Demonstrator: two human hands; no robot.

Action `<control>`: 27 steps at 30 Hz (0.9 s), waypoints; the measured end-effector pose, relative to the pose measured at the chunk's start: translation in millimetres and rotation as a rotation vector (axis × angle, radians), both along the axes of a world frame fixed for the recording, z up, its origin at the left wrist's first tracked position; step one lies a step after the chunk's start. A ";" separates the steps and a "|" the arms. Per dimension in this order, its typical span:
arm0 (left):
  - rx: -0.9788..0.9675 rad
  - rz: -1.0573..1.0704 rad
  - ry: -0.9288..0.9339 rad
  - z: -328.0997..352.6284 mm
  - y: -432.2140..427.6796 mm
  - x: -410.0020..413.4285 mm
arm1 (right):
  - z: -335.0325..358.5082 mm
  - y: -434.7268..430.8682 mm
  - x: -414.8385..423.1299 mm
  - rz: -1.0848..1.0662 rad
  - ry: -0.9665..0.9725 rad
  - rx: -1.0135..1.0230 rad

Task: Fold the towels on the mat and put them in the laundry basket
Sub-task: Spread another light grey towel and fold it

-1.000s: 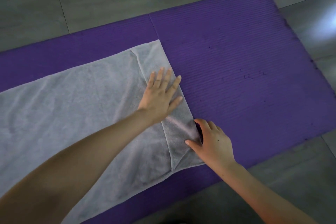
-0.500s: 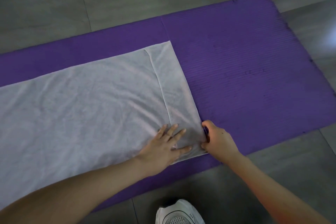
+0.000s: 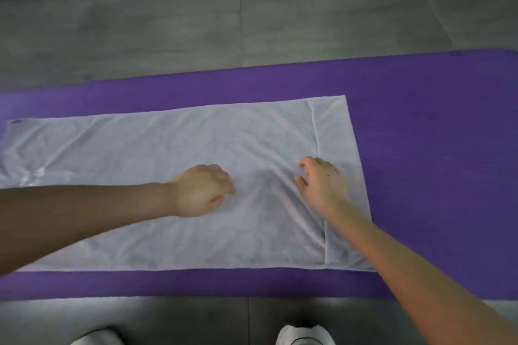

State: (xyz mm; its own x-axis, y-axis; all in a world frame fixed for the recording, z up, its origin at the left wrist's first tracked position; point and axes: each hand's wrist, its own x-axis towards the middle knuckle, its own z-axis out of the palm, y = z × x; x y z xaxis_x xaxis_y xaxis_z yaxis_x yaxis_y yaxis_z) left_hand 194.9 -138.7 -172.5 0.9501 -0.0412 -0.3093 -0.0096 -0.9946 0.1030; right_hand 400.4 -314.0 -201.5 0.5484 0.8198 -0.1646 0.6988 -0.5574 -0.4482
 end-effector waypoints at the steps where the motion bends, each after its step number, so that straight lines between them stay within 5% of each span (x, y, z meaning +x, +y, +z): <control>1: 0.054 0.057 0.051 13.1 20.6 -21.3 | -0.4 17.8 -13.1 0.055 -0.002 -0.003; 6: 0.212 0.615 0.169 46.6 80.8 -137.7 | 7.2 92.3 -92.4 0.355 -0.010 -0.021; 14: 0.075 1.578 -0.047 -9.8 104.2 -324.3 | 19.0 178.6 -211.6 0.782 -0.040 -0.152; 23: 0.251 2.035 -0.150 -65.0 172.0 -449.0 | 2.5 268.8 -318.0 0.869 -0.049 -0.302; 27: 0.068 2.163 -0.183 -77.3 191.6 -491.7 | -7.8 292.9 -369.2 0.773 0.089 -0.215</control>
State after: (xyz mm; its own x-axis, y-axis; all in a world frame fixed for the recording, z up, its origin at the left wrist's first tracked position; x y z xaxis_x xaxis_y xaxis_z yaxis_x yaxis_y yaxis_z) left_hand -296.7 53.0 -249.9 -0.4956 0.8479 -0.1883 0.8243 0.5275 0.2056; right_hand 31.2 -21.0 -209.4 -0.1830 0.9073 -0.3785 0.8888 -0.0118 -0.4581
